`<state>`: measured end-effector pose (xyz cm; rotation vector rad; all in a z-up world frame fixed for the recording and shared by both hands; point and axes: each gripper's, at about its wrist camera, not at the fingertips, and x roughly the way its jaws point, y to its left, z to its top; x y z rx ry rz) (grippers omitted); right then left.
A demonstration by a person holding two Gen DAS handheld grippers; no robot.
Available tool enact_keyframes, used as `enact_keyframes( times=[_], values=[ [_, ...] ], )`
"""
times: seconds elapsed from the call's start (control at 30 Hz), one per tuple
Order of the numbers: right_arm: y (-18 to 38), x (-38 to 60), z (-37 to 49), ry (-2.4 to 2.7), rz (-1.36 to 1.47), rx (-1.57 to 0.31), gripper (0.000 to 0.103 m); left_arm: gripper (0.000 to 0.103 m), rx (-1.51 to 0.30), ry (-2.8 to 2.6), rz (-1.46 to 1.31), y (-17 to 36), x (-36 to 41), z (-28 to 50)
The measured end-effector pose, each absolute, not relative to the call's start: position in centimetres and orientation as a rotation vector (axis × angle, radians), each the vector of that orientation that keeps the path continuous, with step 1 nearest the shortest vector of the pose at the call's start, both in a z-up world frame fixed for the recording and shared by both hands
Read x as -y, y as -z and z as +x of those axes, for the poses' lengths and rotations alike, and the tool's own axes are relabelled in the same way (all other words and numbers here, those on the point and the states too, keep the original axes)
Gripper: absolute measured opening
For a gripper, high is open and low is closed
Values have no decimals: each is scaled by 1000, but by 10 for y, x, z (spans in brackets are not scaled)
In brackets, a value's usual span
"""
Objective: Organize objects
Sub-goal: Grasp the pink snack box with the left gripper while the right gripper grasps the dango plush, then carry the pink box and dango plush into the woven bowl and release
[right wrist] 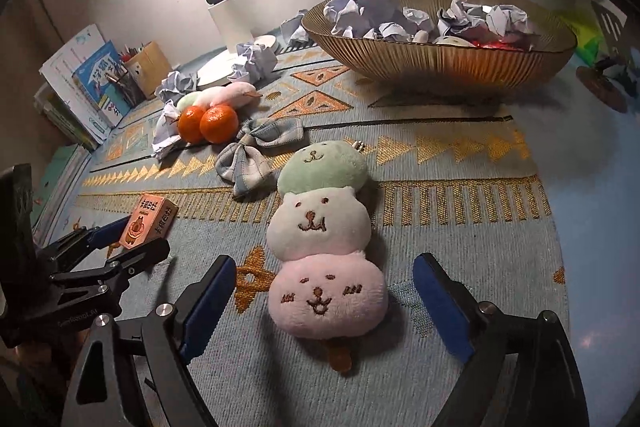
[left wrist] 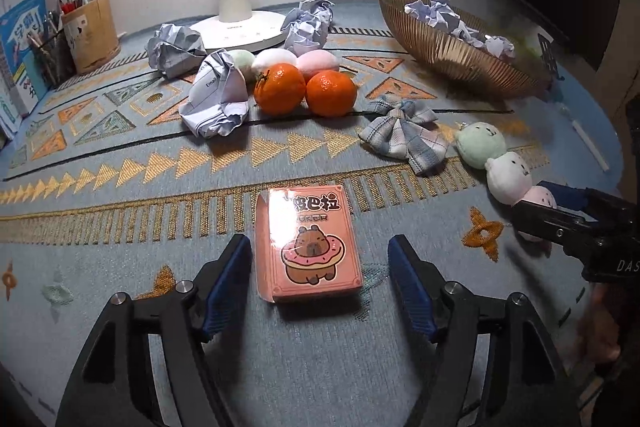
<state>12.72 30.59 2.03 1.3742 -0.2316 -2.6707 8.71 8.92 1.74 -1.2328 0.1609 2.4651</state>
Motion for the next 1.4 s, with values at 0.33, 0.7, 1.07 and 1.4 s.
enact_keyframes(
  times=[0.33,0.7,1.07,1.4],
  values=[
    [-22,-296,136,2791,1329,113,49,37,-204,-2549,-1190,-17,-89,92],
    [-102,-351,157,2709,1031,554,49,37,-79,-2503,-889,-92,-120,105],
    [-172,-428,81,3041,947,559,49,37,-20,-2404,-703,-163,-237,24],
    [-123,-441,48,2964,1138,590,73,75,-40,-2361,-787,-132,-263,-8]
  ],
)
